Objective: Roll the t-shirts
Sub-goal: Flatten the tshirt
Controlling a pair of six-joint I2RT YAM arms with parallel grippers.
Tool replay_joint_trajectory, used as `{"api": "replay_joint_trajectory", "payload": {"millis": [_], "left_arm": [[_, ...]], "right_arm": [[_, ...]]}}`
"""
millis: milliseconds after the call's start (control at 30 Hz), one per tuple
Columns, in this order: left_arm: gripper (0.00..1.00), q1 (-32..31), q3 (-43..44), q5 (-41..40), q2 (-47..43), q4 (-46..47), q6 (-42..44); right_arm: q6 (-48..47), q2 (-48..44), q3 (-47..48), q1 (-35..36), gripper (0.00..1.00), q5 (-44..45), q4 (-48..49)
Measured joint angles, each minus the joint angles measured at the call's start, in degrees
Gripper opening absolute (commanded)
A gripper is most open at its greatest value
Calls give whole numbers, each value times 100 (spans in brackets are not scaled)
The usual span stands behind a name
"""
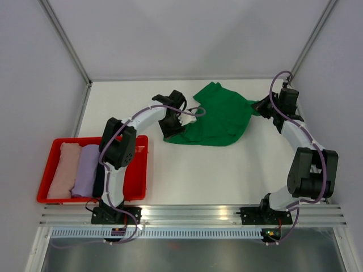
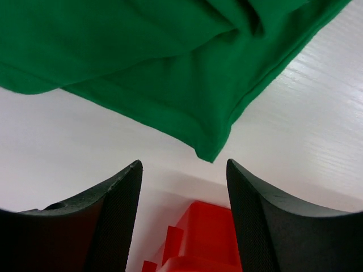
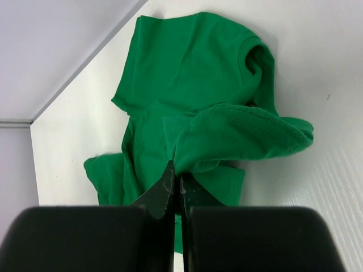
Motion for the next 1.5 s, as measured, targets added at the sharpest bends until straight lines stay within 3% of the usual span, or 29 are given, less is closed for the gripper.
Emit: {"api": "replay_joint_trajectory", "payload": {"millis": [200,267,300,367,400,433,467,500,600,700,800,900,1033,1167,1267,1367,1400,1500], "left_arm": [[67,48,-35,262,299,61,448],[62,7,-35,216,396,164,496],[59,-7,-35,166,461,214,509],[42,-15,-37,114,586,286,481],[34,-9,-31,120,621,273,459],[18,-2,-44,120,621,295,420],[7,2,-44,127,621,315,374],[3,15,-50,173,621,343,317],[2,42,-87,262,601,404,201],[2,72,-313,400,444,577,92],[2,76,-575,494,273,708,17],[2,76,-732,564,177,791,-20],[2,76,-743,575,164,815,-96],[2,76,-767,577,149,850,-168],[2,76,-831,588,96,881,-195],[2,76,-887,612,22,894,-232],[2,76,-894,619,-11,890,-258],[2,96,-894,632,-181,898,-407]], "right_arm": [[-13,15,0,-4,1,4,4],[-42,11,-2,-13,0,103,-79],[-35,0,-13,-26,4,221,-170],[39,-85,-101,-116,27,605,-501],[94,-160,-177,-199,39,881,-723],[181,-245,-260,-326,59,1152,-1005],[291,-334,-361,-483,64,1384,-1241],[356,-444,-503,-697,68,1567,-1419],[546,-898,-1086,-1486,82,1980,-1856],[549,-1410,-1449,-1751,97,2223,-2194],[306,-1742,-1484,-1652,98,2282,-2203],[2,-1646,-1366,-1593,87,2249,-2127],[-319,-560,-704,-1537,72,1895,-2044],[-431,531,-116,-1263,67,1700,-1945],[-428,1051,105,-1040,46,1572,-1878],[-380,1320,177,-964,18,1561,-1779],[-374,1386,195,-973,0,1578,-1755],[-339,1478,286,-984,0,1598,-1751]]}}
